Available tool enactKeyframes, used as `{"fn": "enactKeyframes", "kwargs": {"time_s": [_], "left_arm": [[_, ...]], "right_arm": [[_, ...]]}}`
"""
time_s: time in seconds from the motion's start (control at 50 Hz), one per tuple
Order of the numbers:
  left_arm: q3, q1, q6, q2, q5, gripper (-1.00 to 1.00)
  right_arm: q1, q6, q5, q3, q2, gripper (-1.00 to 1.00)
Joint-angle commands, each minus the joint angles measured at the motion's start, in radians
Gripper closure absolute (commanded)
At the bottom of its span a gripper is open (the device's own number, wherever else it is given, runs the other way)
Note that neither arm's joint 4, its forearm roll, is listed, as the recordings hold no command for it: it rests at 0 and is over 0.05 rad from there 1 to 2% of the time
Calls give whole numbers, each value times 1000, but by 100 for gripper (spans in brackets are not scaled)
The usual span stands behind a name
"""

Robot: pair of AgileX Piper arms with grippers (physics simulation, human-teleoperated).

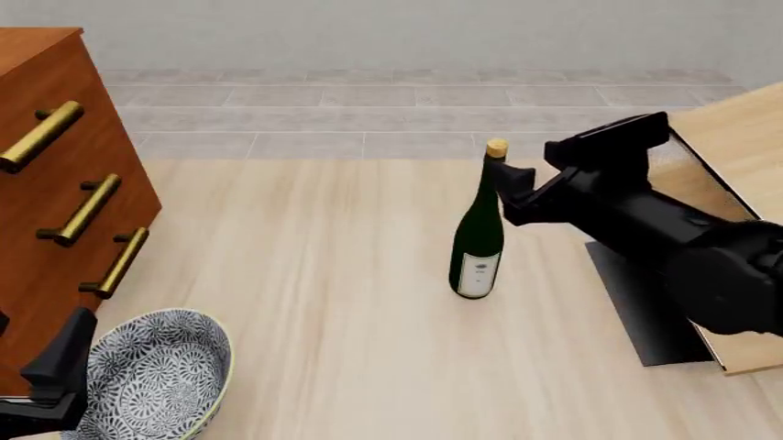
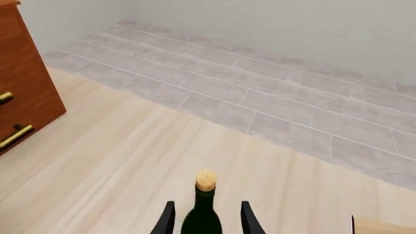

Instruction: Put the wine bottle on the wine rack.

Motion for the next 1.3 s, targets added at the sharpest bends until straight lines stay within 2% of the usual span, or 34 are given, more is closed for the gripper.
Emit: {"fn": "enactKeyframes", "kwargs": {"time_s": [0.02,0.5,1.3], "left_arm": [[0,0,3,6,-4,-100],[0,3,9,33,-28,-100],[0,8,19,-4,13,-100]], "right_arm": [[7,0,-10,-23,40,-100],[17,7,-32,-64,118,-100],[10,30,-66,-75,182,-100]]}}
